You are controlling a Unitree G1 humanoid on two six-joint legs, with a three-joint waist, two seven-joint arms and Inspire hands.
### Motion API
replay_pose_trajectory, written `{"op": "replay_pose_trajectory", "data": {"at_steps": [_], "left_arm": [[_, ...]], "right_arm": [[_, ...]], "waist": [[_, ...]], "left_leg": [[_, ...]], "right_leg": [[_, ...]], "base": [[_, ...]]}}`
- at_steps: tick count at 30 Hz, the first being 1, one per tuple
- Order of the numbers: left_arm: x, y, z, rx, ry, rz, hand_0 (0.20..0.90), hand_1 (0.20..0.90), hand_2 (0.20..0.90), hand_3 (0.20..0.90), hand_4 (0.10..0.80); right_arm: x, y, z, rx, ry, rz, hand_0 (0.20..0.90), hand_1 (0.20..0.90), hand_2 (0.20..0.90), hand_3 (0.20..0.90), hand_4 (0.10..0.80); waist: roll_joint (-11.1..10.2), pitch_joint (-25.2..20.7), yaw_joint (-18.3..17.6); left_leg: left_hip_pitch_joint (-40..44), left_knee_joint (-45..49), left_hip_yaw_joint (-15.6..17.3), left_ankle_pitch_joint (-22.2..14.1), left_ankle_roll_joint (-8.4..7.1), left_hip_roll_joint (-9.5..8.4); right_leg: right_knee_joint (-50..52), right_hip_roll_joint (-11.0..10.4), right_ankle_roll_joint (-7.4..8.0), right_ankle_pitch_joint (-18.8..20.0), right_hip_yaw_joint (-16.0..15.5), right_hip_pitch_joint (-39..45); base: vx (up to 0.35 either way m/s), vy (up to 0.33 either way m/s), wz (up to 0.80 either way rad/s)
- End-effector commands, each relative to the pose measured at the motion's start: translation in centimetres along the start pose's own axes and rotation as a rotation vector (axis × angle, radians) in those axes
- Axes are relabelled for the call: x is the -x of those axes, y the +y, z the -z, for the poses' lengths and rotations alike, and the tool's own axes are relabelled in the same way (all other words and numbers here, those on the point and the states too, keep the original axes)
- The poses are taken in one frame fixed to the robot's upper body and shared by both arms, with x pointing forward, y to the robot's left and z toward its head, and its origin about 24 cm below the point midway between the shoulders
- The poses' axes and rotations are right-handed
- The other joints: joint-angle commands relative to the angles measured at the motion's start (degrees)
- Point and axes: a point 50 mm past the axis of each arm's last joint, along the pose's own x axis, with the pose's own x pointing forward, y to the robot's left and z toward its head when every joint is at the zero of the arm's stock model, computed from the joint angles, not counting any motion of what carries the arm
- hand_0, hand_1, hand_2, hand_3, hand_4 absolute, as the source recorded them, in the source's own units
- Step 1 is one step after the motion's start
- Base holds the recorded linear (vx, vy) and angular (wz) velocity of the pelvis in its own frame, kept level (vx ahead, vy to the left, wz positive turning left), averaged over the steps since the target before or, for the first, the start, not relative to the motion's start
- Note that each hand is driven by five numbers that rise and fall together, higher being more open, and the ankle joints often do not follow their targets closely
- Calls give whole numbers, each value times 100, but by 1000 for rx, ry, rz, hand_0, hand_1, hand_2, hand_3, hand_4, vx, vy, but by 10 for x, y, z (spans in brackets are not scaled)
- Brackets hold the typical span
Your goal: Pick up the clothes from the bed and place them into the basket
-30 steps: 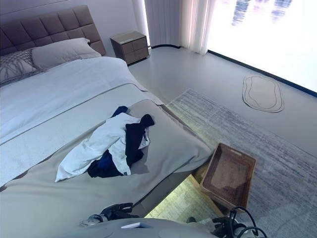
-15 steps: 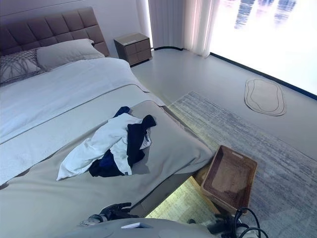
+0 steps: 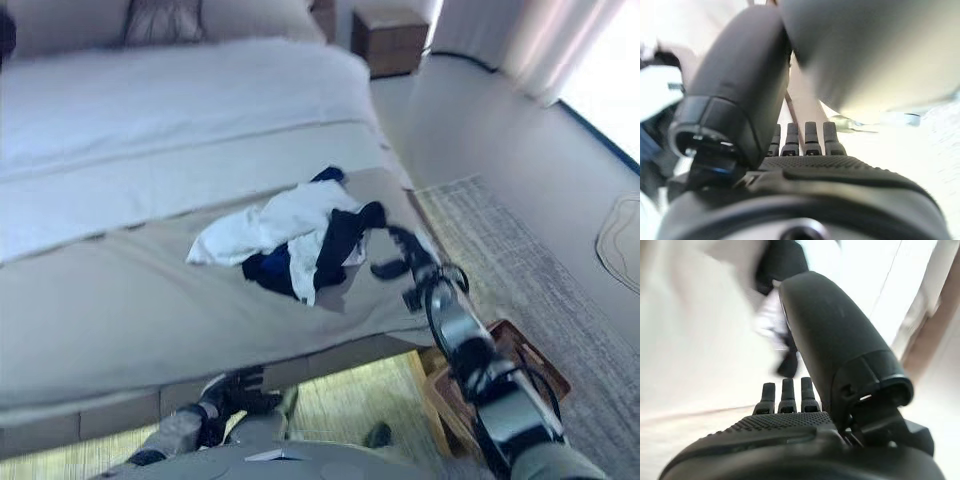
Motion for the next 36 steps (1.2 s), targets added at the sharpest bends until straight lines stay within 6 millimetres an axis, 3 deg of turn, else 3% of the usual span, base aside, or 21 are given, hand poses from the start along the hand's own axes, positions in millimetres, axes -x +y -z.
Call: {"op": "replay_pose_trajectory", "data": {"at_steps": [1,2,7,16,22,23,24,25,27,30,33,36], "left_arm": [[12,34,19,-111,91,-81,900,900,900,900,800],[12,40,14,-141,75,-93,900,900,900,900,800],[11,48,-1,-109,0,-110,900,900,900,900,800],[6,33,-25,-74,-161,-40,900,900,900,900,800],[9,38,-30,-38,-203,-63,900,900,900,900,800],[10,41,-31,-31,-209,-74,900,900,900,900,800],[11,44,-32,-30,-210,-81,900,900,900,900,800],[12,47,-32,-26,-210,-86,900,900,900,900,800],[13,50,-32,-23,-211,-90,900,900,900,900,800],[14,53,-31,-29,-204,-103,900,900,900,900,800],[17,55,-22,-36,-185,-131,900,900,900,900,800],[19,56,-13,-32,-161,-152,900,900,900,900,800]], "right_arm": [[-18,-47,-96,197,-319,205,900,900,900,900,800],[-22,-58,-116,301,-360,264,900,900,900,900,800],[-29,-75,-151,460,-390,400,900,900,900,900,800],[-40,-119,-154,558,-151,528,900,900,900,900,800],[-39,-145,-138,669,156,470,900,900,900,900,800],[-38,-150,-131,662,222,451,674,674,674,636,536],[-37,-153,-127,633,250,448,561,561,561,505,405],[-36,-156,-129,623,242,465,300,300,300,200,100],[-35,-162,-137,625,190,528,300,300,300,200,100],[-28,-169,-176,548,-45,711,300,300,300,200,100],[-4,-172,-229,458,-351,902,300,300,300,200,100],[32,-184,-259,400,-607,1081,300,300,300,200,100]], "waist": [[-82,606,362],[-121,727,549],[-200,979,1021],[30,1401,1566],[137,1728,1700],[119,1790,1723],[95,1822,1738],[70,1841,1742],[47,1859,1736],[-41,1832,1667],[-193,1708,1466],[-301,1501,1211]], "left_leg": [[-128,434,150,-738,416,-402],[-364,468,30,-670,400,-429],[-781,392,-251,-612,309,-401],[-1307,516,-576,-486,252,-483],[-1634,766,-643,-455,266,-512],[-1656,759,-650,-446,261,-492],[-1657,739,-656,-432,258,-475],[-1645,713,-659,-424,252,-460],[-1606,690,-660,-442,242,-433],[-1474,650,-630,-506,236,-375],[-1180,532,-513,-601,223,-276],[-855,340,-354,-662,227,-171]], "right_leg": [[948,-416,114,-202,394,-16],[1017,-456,124,-153,258,-104],[1147,-499,172,-263,-12,-271],[1650,-761,130,-442,-604,-487],[2093,-870,147,-523,-684,-810],[2085,-853,162,-512,-699,-828],[2064,-832,179,-494,-710,-831],[2038,-809,192,-466,-710,-832],[2006,-789,211,-433,-707,-817],[1958,-741,235,-376,-630,-775],[1867,-659,264,-350,-450,-694],[1689,-557,272,-380,-223,-586]], "base": [[-38,58,72],[-27,51,74],[18,10,46],[7,42,34],[-9,23,13],[-6,-74,4],[-1,-95,6],[1,-82,11],[-4,-68,12],[5,-74,-3],[22,-57,-24],[21,-49,-34]]}}
